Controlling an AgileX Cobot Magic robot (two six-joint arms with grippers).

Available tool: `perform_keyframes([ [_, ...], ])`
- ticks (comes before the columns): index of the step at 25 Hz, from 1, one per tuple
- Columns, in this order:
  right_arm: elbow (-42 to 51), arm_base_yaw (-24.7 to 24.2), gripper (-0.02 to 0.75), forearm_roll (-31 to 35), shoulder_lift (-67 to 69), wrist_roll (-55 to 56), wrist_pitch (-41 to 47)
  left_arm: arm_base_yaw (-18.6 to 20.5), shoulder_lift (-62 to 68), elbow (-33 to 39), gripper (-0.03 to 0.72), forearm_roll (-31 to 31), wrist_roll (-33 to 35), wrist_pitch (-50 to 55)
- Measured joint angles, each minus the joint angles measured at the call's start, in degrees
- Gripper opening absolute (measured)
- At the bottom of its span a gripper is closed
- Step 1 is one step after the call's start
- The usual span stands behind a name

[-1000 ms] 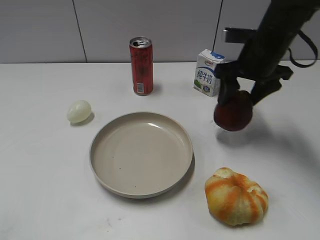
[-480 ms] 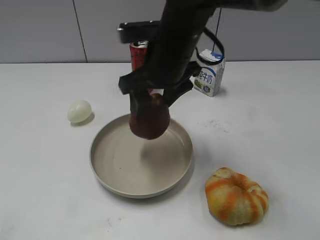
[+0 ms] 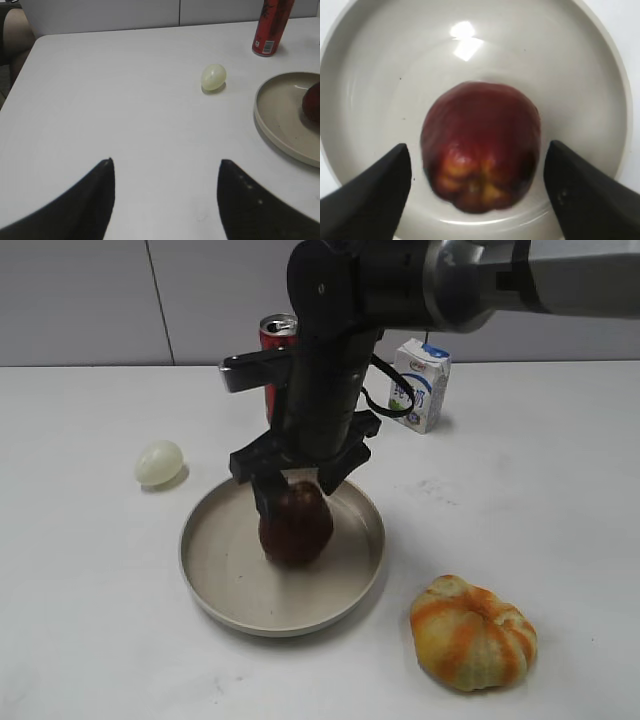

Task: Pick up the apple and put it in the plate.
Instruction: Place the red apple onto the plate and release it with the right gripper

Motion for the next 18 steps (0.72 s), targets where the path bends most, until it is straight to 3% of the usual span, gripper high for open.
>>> perform_keyframes([
  [9,-5.4,-1.9,0.681,-1.4,0.0,0.0,6.6,0.0,0.0,0.0,0.491,0.0,0.0,0.0],
  [12,-10.3,-5.3,0.678,-3.4,0.0,-0.2,11.2,0.0,0.0,0.0,0.491,0.0,0.0,0.0],
  [18,-14.2,-15.3,0.669,-6.7,-0.5,-0.4,12.4,0.0,0.0,0.0,0.491,0.0,0.0,0.0],
])
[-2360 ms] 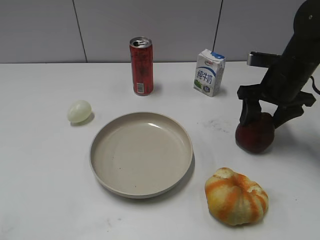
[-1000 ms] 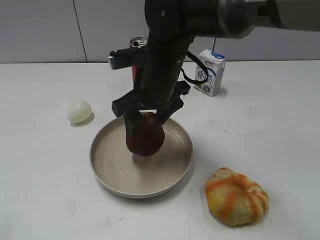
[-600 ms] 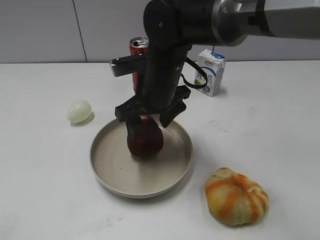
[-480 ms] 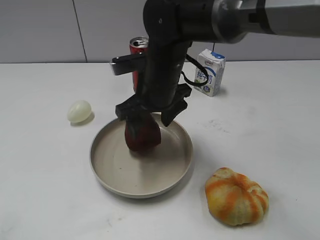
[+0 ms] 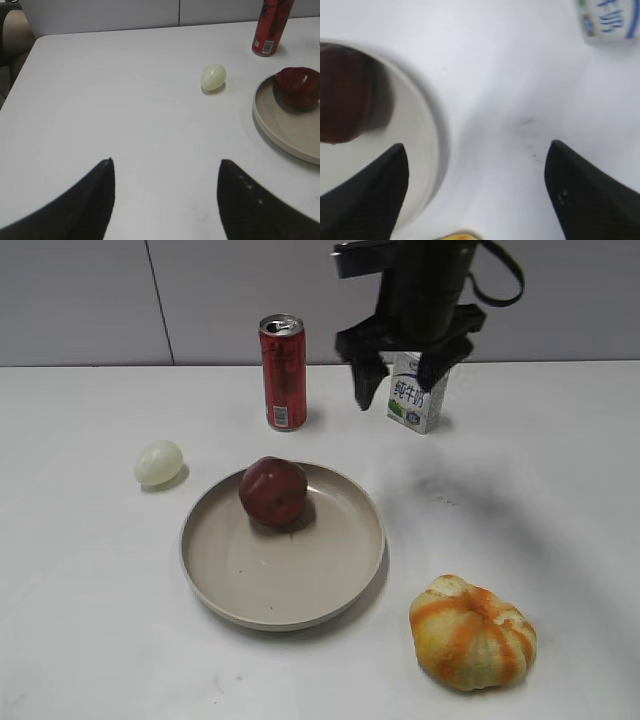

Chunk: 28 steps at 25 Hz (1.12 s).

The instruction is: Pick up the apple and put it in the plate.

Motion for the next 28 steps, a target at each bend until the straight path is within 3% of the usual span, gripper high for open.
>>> perform_keyframes([
  [7,0.9,-14.0,0.645,-0.4,-2.5,0.0,0.1,0.0,0.0,0.0,0.491,0.0,0.0,0.0],
  [13,8.5,-23.6,0.613,-0.3,-8.3,-0.3,0.1,0.0,0.0,0.0,0.491,0.0,0.0,0.0],
  [28,46.4,-25.0,0.592,3.1,-42.0,-5.6,-0.3,0.0,0.0,0.0,0.491,0.0,0.0,0.0],
])
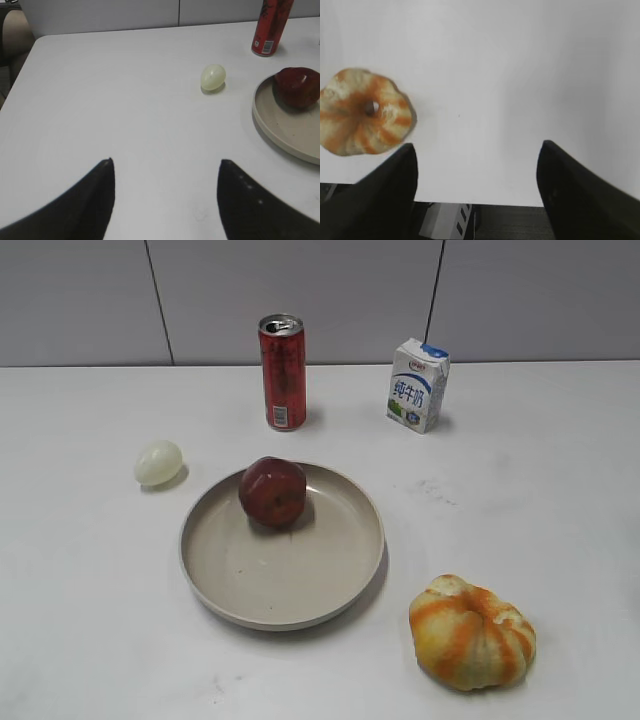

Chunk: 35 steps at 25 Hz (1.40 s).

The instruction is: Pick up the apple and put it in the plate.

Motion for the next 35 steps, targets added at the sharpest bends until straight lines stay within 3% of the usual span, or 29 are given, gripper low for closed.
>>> perform_keyframes([
  [17,35.2,0.0,0.592,0.4,-45.5,-0.4,-8.4,0.0,0.0,0.0,0.491,0.0,0.0,0.0],
  [30,36.7,0.0,0.592,0.5,-77.3,-0.4,-8.9,0.0,0.0,0.0,0.491,0.0,0.0,0.0],
  [35,36.7,0.0,0.592,0.5,-81.9,-0.4,-8.8,0.0,0.0,0.0,0.491,0.0,0.0,0.0],
])
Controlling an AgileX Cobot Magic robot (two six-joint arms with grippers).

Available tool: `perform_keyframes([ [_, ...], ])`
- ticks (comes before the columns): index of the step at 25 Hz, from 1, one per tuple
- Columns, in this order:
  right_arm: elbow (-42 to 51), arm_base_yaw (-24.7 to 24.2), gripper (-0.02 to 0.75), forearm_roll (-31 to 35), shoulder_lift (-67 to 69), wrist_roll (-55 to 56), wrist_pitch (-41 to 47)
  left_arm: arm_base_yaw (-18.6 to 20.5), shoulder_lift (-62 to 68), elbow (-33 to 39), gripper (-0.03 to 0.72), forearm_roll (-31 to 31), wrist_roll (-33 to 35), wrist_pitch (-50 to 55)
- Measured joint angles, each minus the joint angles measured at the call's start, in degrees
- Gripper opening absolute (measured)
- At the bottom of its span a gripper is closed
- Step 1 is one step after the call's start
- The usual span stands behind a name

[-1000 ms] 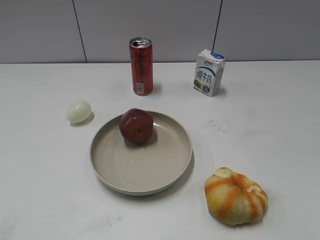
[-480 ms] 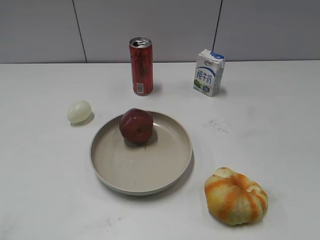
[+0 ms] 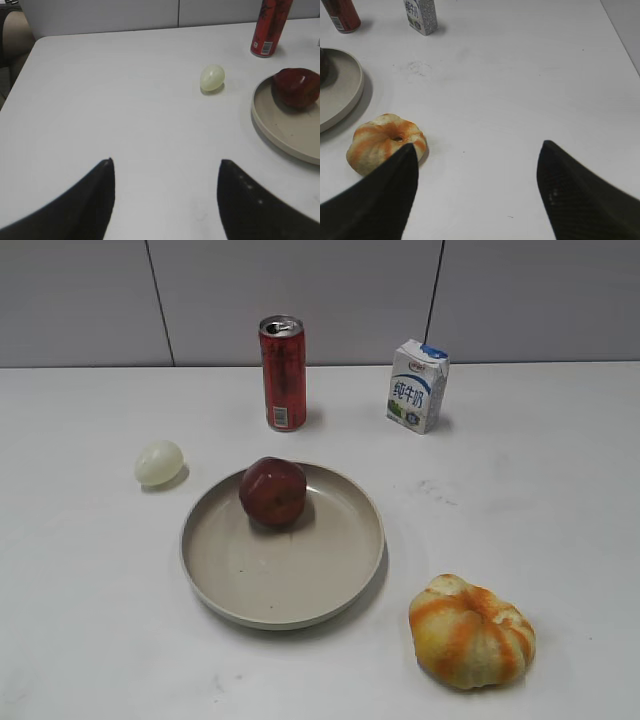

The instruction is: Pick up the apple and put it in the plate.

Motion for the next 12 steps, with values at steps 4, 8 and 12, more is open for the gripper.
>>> perform_keyframes([
  [4,0.2,0.0,0.592,0.0,0.0,0.0,-0.1,0.0,0.0,0.0,0.491,0.0,0.0,0.0],
  [8,0.2,0.0,0.592,0.0,0.0,0.0,-0.1,0.0,0.0,0.0,0.491,0.0,0.0,0.0],
  [12,0.2,0.0,0.592,0.0,0.0,0.0,-0.1,0.0,0.0,0.0,0.491,0.0,0.0,0.0],
])
